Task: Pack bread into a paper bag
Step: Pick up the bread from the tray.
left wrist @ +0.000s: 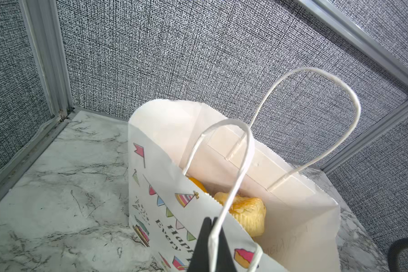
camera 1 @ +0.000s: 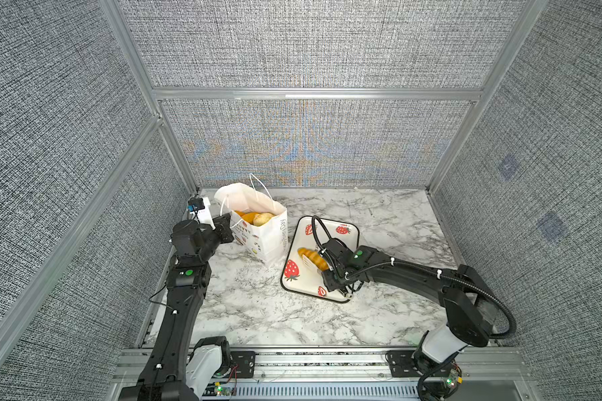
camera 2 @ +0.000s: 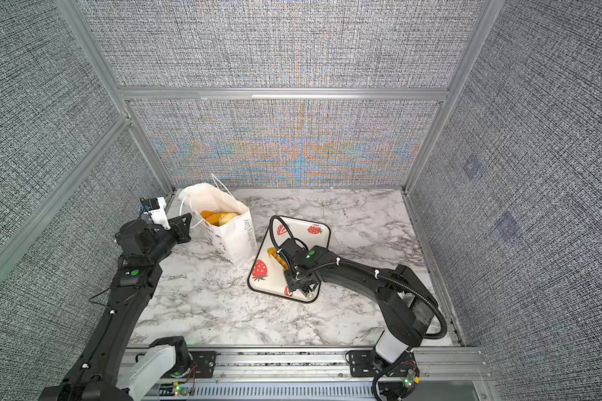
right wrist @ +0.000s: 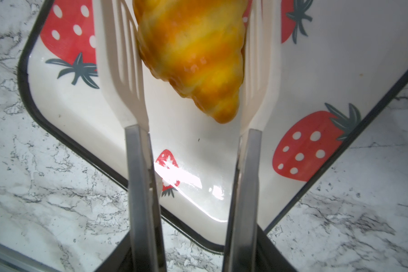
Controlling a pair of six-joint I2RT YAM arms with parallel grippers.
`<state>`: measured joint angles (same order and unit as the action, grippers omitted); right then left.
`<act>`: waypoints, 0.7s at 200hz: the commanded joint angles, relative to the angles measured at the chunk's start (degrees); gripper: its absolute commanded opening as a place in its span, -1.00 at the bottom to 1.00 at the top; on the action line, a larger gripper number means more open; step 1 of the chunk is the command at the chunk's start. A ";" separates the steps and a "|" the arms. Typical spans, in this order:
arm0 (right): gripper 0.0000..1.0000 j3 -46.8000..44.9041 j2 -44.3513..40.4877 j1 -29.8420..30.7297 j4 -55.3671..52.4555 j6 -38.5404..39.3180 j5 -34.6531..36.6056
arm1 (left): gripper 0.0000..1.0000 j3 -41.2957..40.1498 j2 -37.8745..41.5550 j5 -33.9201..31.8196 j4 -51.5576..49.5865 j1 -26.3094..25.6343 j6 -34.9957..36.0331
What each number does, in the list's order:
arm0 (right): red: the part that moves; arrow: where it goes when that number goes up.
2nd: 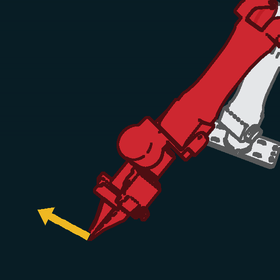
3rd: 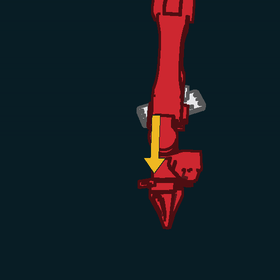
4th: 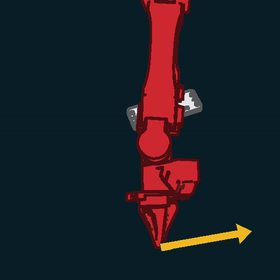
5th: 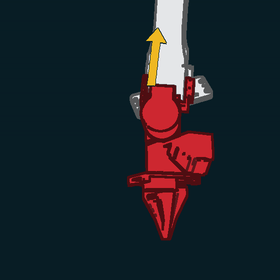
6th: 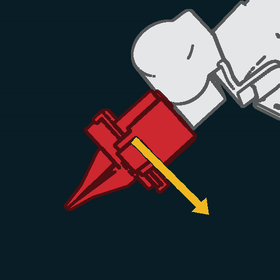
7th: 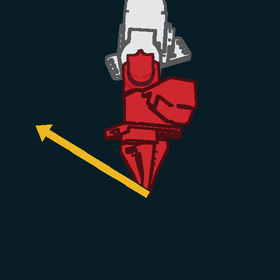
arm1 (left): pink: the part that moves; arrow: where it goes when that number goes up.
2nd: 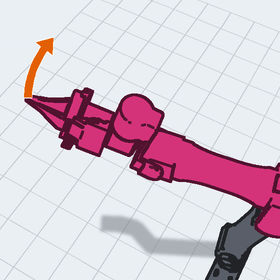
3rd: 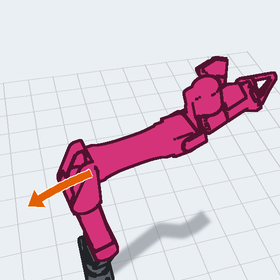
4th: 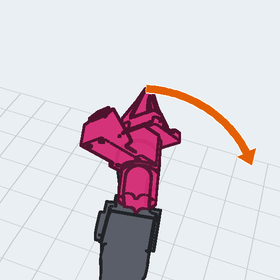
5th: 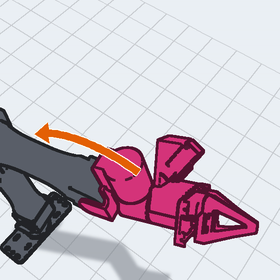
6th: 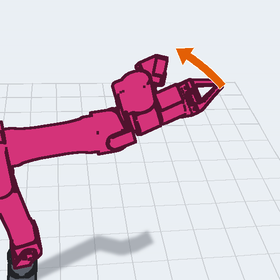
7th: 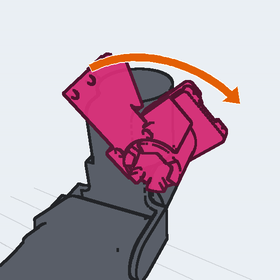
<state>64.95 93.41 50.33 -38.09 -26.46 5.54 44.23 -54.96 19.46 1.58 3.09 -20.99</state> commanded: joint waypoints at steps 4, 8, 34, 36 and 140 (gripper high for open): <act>0.03 0.37 -0.50 0.12 -1.33 -0.35 1.73 | -1.00 -0.13 0.16 -0.34 0.84 0.06 0.69; 0.02 0.37 -0.65 0.08 -1.38 -0.43 1.90 | -1.00 -0.11 0.20 -0.39 0.81 -0.01 0.65; -0.09 -0.04 -1.94 0.12 -1.11 -0.85 2.78 | -1.00 -0.12 0.13 -0.36 0.79 0.00 0.65; -0.09 -0.12 -2.09 0.06 -1.09 -0.94 2.87 | -1.00 -0.13 0.16 -0.34 0.79 0.05 0.68; -0.17 -1.23 -12.62 0.12 2.02 -3.83 7.63 | -1.00 -0.17 0.03 -0.39 0.84 0.03 0.68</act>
<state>63.72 82.85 50.33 -38.41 -28.86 10.72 44.23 -54.94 19.44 1.58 3.09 -20.95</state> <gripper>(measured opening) 0.419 0.052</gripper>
